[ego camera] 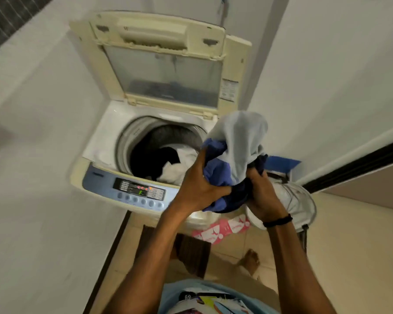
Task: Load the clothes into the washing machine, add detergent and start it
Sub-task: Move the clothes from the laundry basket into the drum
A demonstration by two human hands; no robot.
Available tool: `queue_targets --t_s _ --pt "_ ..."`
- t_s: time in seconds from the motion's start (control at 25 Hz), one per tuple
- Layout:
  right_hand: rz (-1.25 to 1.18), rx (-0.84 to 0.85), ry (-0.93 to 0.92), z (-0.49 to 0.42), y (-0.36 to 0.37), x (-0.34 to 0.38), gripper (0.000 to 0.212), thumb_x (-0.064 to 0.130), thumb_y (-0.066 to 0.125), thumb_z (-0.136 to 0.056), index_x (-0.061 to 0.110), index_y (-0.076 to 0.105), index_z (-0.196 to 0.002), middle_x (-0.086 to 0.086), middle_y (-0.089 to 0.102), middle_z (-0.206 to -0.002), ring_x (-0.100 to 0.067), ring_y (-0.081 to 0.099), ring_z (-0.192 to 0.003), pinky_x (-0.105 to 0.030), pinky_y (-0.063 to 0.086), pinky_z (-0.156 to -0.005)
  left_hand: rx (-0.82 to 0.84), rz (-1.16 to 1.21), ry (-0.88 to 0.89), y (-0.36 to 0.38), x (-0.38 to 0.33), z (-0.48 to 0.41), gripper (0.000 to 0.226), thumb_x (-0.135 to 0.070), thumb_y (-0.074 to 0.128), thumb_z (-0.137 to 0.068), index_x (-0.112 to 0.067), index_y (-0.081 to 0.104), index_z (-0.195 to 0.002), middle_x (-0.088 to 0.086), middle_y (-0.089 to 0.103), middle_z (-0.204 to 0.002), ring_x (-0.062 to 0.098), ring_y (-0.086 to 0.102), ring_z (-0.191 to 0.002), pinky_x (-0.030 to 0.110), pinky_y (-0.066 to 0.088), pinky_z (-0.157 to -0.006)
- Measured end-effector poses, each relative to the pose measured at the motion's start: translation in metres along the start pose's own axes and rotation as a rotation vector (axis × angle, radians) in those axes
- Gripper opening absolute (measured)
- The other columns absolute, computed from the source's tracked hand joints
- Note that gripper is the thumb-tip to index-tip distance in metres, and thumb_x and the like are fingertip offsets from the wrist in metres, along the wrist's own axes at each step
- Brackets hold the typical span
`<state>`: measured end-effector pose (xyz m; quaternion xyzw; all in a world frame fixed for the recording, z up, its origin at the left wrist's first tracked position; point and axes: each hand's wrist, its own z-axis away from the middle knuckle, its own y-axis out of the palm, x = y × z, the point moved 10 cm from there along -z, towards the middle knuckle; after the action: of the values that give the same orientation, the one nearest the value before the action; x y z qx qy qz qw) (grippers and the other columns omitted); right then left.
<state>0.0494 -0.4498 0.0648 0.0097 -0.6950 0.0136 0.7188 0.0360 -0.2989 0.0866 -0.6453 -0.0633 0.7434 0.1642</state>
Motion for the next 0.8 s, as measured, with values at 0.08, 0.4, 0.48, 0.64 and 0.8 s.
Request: queue_targets --t_s 0.08,0.4,0.48,0.64,0.8 --pt "-0.055 0.127 0.054 -0.010 0.048 -0.005 0.036 0.035 0.062 -0.093 0.036 0.056 -0.129 -0.002 0.060 -0.136 -0.020 0.057 -0.125 -0.044 0.048 -0.103 -0.074 0.014 0.020 -0.074 0.001 -0.001 0.086 -0.005 0.082 -0.067 -0.029 0.042 -0.139 -0.030 0.053 -0.115 -0.025 0.052 -0.097 -0.003 0.040 -0.080" --pt "-0.240 0.336 0.073 -0.069 0.191 0.034 0.067 0.007 0.076 -0.078 0.016 0.045 -0.137 -0.012 0.054 -0.141 -0.030 0.051 -0.130 -0.048 0.043 -0.108 0.095 0.160 -0.150 -0.210 0.037 -0.059 0.080 -0.005 0.082 -0.032 -0.020 0.070 -0.110 -0.001 0.074 -0.103 0.027 0.067 -0.106 0.045 0.054 -0.097" --pt "-0.141 0.255 0.043 -0.089 0.192 0.029 0.053 0.010 0.078 -0.078 0.020 0.057 -0.126 -0.013 0.061 -0.132 -0.032 0.057 -0.124 -0.055 0.043 -0.106 0.049 0.041 -0.115 -0.222 0.042 -0.070 0.097 -0.002 0.089 -0.045 -0.011 0.054 -0.136 -0.004 0.060 -0.125 0.019 0.055 -0.119 0.035 0.044 -0.106" --pt "0.115 0.157 -0.074 -0.119 0.189 0.022 0.054 0.022 0.081 -0.078 0.016 0.056 -0.126 -0.006 0.067 -0.122 -0.024 0.063 -0.114 -0.051 0.051 -0.098 -0.099 -0.047 -0.073 -0.227 0.078 -0.076 0.092 -0.006 0.087 -0.071 -0.015 0.037 -0.148 -0.011 0.047 -0.133 0.008 0.045 -0.125 0.022 0.037 -0.102" --pt "0.201 0.129 -0.092 -0.131 0.197 0.002 0.067 0.025 0.083 -0.075 0.014 0.051 -0.133 0.001 0.065 -0.125 -0.006 0.061 -0.114 -0.023 0.051 -0.097 -0.231 0.045 -0.151 -0.227 0.126 -0.084 0.087 -0.009 0.087 -0.071 -0.015 0.042 -0.145 -0.001 0.054 -0.138 0.016 0.050 -0.127 0.032 0.043 -0.105"
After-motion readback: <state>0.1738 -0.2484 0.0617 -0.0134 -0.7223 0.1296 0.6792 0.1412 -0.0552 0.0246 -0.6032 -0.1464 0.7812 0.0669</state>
